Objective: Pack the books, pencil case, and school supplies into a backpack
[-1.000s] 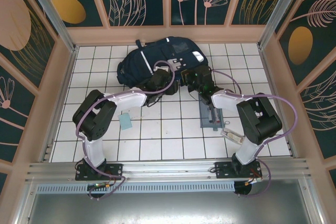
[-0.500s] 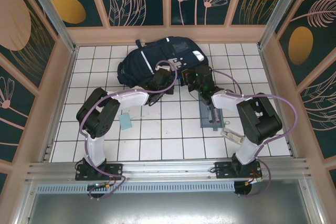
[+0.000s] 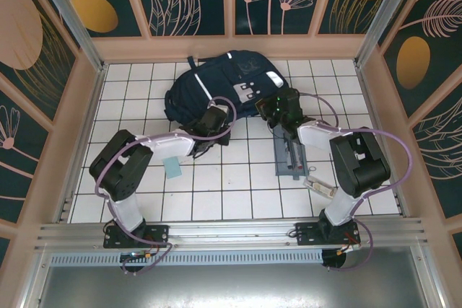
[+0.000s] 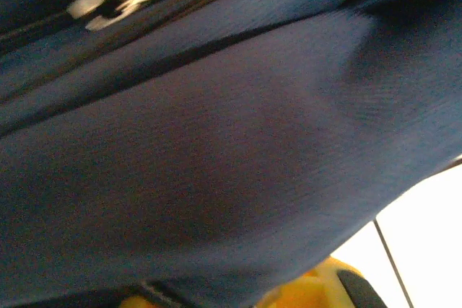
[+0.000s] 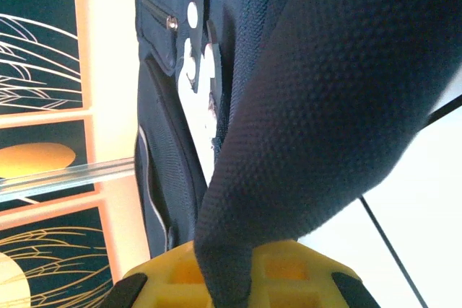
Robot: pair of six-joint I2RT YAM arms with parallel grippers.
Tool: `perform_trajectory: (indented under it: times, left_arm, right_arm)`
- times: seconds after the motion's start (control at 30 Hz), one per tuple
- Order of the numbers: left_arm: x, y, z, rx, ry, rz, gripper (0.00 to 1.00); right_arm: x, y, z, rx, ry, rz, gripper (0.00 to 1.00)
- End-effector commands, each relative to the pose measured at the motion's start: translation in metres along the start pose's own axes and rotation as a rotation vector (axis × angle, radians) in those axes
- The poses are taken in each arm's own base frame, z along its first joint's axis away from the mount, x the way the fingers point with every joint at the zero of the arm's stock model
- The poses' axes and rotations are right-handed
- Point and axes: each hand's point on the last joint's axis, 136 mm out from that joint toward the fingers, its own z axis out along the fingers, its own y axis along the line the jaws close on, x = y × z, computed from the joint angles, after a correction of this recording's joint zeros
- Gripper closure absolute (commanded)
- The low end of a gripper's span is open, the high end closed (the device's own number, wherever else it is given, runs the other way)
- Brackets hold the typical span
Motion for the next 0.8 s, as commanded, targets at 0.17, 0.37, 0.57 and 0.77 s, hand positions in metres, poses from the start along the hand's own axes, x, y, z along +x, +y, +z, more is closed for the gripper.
perform_trajectory:
  times: [0.17, 0.37, 0.57, 0.77]
  left_arm:
    - [0.036, 0.089, -0.036, -0.277, 0.115, 0.0, 1.0]
    - [0.041, 0.07, -0.044, -0.16, 0.163, 0.021, 1.0]
    - [0.013, -0.019, -0.05, 0.172, 0.124, 0.001, 1.0]
    - [-0.046, -0.101, -0.057, 0.444, 0.021, -0.09, 1.0]
  right_arm:
    - [-0.086, 0.037, -0.043, -0.049, -0.28, -0.125, 1.0]
    - [-0.106, 0.045, -0.033, -0.07, -0.271, -0.2, 1.0]
    - [-0.091, 0.063, -0.021, -0.083, -0.135, -0.247, 0.57]
    - [-0.048, 0.052, -0.055, -0.04, 0.0, -0.272, 0.25]
